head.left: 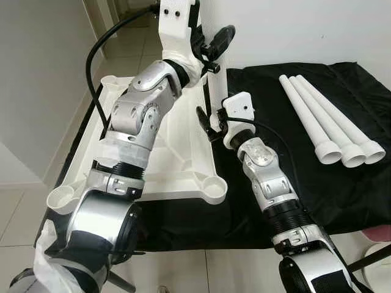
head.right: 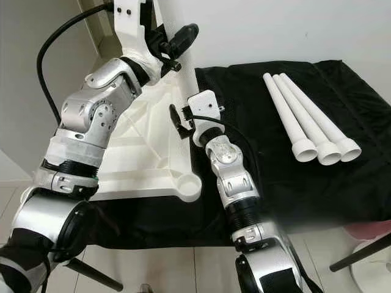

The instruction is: Building children table

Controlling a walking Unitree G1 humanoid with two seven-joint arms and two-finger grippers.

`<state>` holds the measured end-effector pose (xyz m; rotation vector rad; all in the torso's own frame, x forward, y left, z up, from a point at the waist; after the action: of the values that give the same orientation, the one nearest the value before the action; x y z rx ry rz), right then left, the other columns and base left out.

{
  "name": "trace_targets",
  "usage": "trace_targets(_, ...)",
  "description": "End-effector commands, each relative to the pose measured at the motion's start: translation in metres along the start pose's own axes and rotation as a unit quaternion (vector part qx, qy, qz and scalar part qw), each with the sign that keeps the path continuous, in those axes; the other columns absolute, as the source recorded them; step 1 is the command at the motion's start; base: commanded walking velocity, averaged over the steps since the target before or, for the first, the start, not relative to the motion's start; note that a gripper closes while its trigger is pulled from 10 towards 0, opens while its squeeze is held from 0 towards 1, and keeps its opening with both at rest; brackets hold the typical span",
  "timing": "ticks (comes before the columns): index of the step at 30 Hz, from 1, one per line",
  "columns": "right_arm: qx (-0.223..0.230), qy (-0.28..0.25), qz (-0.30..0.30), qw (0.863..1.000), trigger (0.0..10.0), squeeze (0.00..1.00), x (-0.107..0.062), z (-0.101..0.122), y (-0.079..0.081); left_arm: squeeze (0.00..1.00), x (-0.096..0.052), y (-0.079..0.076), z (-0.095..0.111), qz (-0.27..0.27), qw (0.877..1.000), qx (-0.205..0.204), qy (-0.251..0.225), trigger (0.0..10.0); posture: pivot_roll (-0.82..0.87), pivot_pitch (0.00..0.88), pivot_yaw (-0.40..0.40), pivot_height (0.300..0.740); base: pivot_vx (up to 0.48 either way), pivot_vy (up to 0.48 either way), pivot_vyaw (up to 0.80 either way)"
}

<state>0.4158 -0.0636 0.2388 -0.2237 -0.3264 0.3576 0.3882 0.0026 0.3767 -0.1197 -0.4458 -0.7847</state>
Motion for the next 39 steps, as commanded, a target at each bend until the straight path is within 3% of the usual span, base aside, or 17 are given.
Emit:
trace_targets(1,-0.011,0.013,0.002,1.0,10.0,0.0,0.005,-0.001,0.001,0.0,0.0,-0.001,0.004,0.015,1.0,0.006,-0.004,10.0,-0.05,0.0,0.09,0.74,0.0,0.0,0.0)
trace_targets(7,-0.026,0.031,0.004,0.999,10.0,0.0,0.011,-0.004,-0.002,0.0,0.0,-0.009,0.003,0.009,1.0,0.003,-0.004,10.0,-0.05,0.0,0.087,0.74,0.0,0.0,0.0)
trace_targets(19,-0.041,0.018,0.01,0.999,10.0,0.0,0.018,0.005,-0.003,0.0,0.0,-0.014,0.002,0.004,1.0,0.003,-0.003,10.0,-0.05,0.0,0.082,0.74,0.0,0.0,0.0)
trace_targets(20,-0.04,0.017,0.011,0.999,3.6,0.0,0.018,0.006,-0.002,0.0,0.0,-0.014,0.002,0.004,1.0,0.003,-0.003,10.0,-0.05,0.0,0.082,0.74,0.0,0.0,0.0)
trace_targets(21,-0.039,0.016,0.014,0.999,0.4,0.0,0.019,0.006,-0.001,0.0,-0.001,-0.015,0.003,0.003,1.0,0.004,-0.003,10.0,-0.05,0.0,0.083,0.74,0.0,0.0,0.0)
trace_targets(22,-0.035,0.016,0.017,0.999,0.0,0.0,0.019,0.006,0.0,0.0,-0.001,-0.015,0.003,0.003,1.0,0.004,-0.003,10.0,-0.05,0.0,0.085,0.74,0.0,0.0,0.0)
trace_targets(38,-0.006,0.029,0.0,1.0,0.0,0.0,0.016,-0.001,-0.005,0.0,0.0,-0.013,0.003,0.003,1.0,0.011,0.001,10.0,-0.05,0.0,0.091,0.74,0.0,0.0,0.0)
trace_targets(39,0.004,0.033,-0.016,0.999,10.0,0.0,0.016,-0.003,-0.009,1.0,-0.001,-0.015,0.004,-0.004,1.0,0.001,-0.003,10.0,-0.05,0.0,0.09,0.74,0.0,0.0,0.0)
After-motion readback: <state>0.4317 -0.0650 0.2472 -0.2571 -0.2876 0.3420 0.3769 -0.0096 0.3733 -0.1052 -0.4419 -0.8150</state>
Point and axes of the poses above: a point about 5 cm out from each wrist's last joint towards the gripper, its own x axis pointing out of the wrist towards the gripper, its own z axis along the axis of the wrist's last joint, y = z × x, the point moved 6 cm from there along x, pointing out of the wrist towards the gripper, and after that the axes turned 1 degree about x, right-handed, at the moved point
